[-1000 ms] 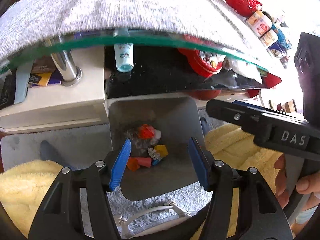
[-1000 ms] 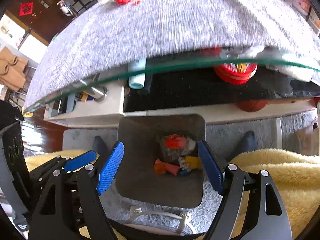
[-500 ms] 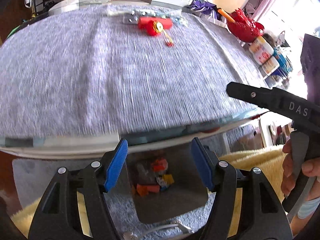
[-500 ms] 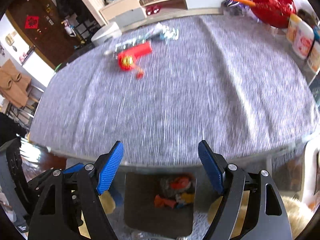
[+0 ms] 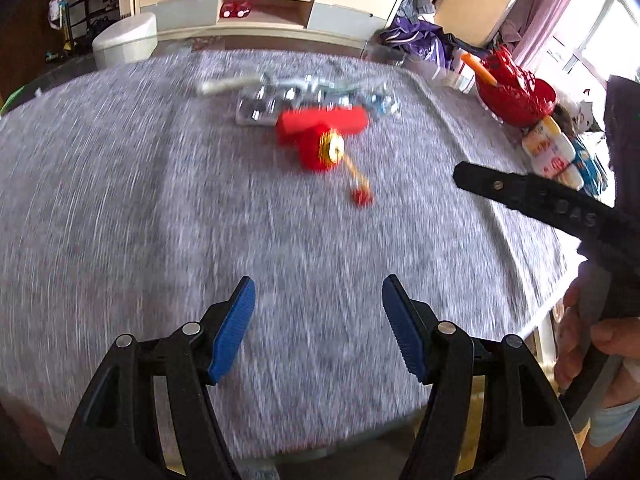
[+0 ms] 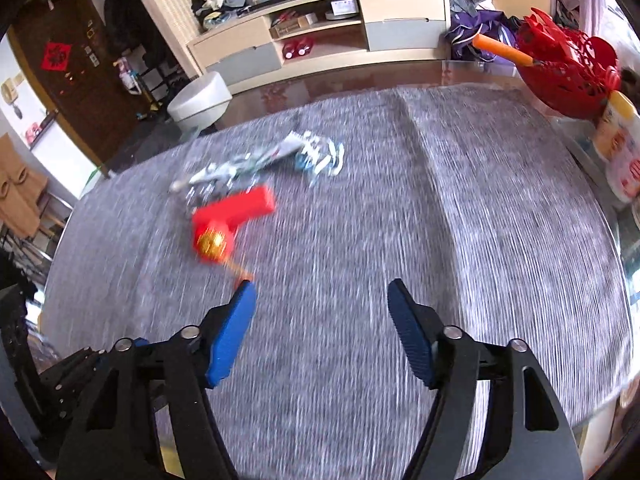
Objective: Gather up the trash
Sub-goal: 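Grasp the red tassel ornament with the left gripper while the right gripper grasps the clear wrapper, then lower the red ornament and clear wrapper into the grey bin, open both grippers, then move both grippers back toward the red block and foil packets, then grasp the red block with the left gripper while the right gripper grasps the foil sachet, then carry the red block and foil sachet to the grey bin and open both grippers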
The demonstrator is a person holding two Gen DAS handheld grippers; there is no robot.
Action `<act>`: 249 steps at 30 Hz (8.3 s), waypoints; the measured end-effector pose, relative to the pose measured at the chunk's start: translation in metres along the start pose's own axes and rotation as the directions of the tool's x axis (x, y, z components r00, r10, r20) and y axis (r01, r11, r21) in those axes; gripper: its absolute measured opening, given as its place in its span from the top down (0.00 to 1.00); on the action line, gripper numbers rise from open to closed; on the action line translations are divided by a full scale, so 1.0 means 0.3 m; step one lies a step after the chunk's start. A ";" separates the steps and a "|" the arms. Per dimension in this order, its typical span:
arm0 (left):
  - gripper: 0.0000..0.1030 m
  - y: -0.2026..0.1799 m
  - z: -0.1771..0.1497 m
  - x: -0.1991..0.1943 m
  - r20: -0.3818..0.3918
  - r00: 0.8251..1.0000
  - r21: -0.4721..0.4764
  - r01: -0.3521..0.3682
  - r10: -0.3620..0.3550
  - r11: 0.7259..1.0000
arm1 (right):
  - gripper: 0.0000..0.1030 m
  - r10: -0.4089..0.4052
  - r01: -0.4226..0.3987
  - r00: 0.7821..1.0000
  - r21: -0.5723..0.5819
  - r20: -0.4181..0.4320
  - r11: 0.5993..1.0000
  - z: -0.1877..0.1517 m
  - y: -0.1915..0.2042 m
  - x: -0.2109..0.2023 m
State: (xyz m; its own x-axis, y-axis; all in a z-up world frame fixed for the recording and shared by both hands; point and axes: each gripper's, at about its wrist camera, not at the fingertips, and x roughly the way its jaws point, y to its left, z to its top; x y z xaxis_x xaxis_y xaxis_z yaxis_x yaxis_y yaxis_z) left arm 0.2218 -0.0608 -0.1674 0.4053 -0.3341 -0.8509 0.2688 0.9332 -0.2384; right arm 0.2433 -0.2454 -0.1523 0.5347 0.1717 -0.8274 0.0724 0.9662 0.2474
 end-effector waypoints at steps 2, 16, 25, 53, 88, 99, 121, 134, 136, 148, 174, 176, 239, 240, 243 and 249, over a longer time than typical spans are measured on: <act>0.40 0.000 0.049 0.021 0.014 1.000 -0.004 0.003 -0.003 1.000 | 0.41 -0.003 0.003 1.000 -0.008 -0.001 1.000 0.036 -0.003 0.030; 0.53 -0.020 0.239 0.198 0.010 1.000 -0.032 0.010 -0.009 0.999 | 0.52 -0.006 0.005 1.000 -0.038 -0.020 0.999 0.194 0.002 0.251; 0.69 -0.032 0.284 0.235 0.022 0.999 -0.013 -0.024 0.025 1.000 | 0.80 -0.011 0.011 1.000 -0.081 0.008 0.997 0.235 0.033 0.295; 0.70 -0.111 -0.175 -0.190 0.069 0.998 0.057 -0.001 -0.003 0.998 | 0.86 0.053 -0.050 0.998 -0.080 0.042 0.996 -0.204 0.075 -0.221; 0.70 -0.077 -0.758 -0.067 -0.156 0.987 0.023 0.033 -0.029 0.999 | 0.85 0.041 -0.050 0.963 -0.027 -0.265 0.998 -0.824 0.073 -0.113; 0.70 -0.063 -0.769 -0.002 -0.214 0.976 0.003 0.046 -0.044 0.999 | 0.82 0.031 -0.038 0.948 -0.016 -0.317 0.999 -0.825 0.069 -0.068; 0.09 -0.028 -0.658 -0.127 -0.114 0.993 -0.006 -0.003 0.002 1.000 | 0.14 -0.013 0.015 0.983 0.009 -0.181 1.000 -0.664 0.021 -0.180; 0.08 -0.016 -0.410 -0.227 -0.002 0.999 0.002 -0.035 0.035 0.999 | 0.09 -0.019 0.019 0.999 0.003 -0.037 1.000 -0.384 0.033 -0.249; 0.08 -0.007 -0.358 -0.227 0.011 0.999 0.001 -0.042 0.042 0.999 | 0.09 -0.021 0.021 1.000 -0.004 -0.021 1.000 -0.334 0.036 -0.242; 0.08 0.045 -0.105 -0.143 0.028 0.998 -0.005 -0.063 0.063 0.998 | 0.09 -0.041 0.042 0.999 -0.041 0.013 0.998 -0.074 0.069 -0.122; 0.09 0.040 0.228 0.140 0.015 0.999 0.051 -0.038 0.037 0.998 | 0.33 0.101 -0.097 0.993 0.060 -0.063 0.993 0.292 0.126 0.294; 0.09 0.025 0.250 0.158 0.018 0.999 0.071 -0.032 0.031 0.997 | 0.37 0.112 -0.107 0.991 0.070 -0.072 0.992 0.308 0.124 0.315; 0.82 -0.173 -0.166 -0.238 0.085 0.996 0.195 0.012 -0.030 0.981 | 0.95 0.015 -0.010 0.991 -0.032 0.135 0.999 -0.017 -0.002 -0.387; 0.82 -0.173 -0.192 -0.257 0.088 0.996 0.193 0.008 -0.025 0.981 | 0.95 0.013 -0.008 0.991 -0.037 0.133 0.999 -0.046 0.003 -0.407; 0.82 -0.169 -0.260 -0.301 0.086 0.996 0.179 0.007 -0.022 0.984 | 0.95 0.024 -0.018 0.992 -0.045 0.124 0.999 -0.121 0.007 -0.450; 0.82 -0.156 -0.418 -0.360 0.072 0.997 0.158 -0.002 -0.010 0.987 | 0.95 0.041 -0.035 0.995 -0.064 0.095 0.997 -0.306 0.019 -0.495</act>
State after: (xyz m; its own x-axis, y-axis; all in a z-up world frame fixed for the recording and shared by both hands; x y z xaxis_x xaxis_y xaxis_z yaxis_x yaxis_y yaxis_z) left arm 0.0559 -0.0519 -0.1230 0.4643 -0.3519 -0.8127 0.4031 0.9011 -0.1599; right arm 0.0871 -0.2477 -0.0745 0.6146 0.1926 -0.7650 -0.0004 0.9698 0.2439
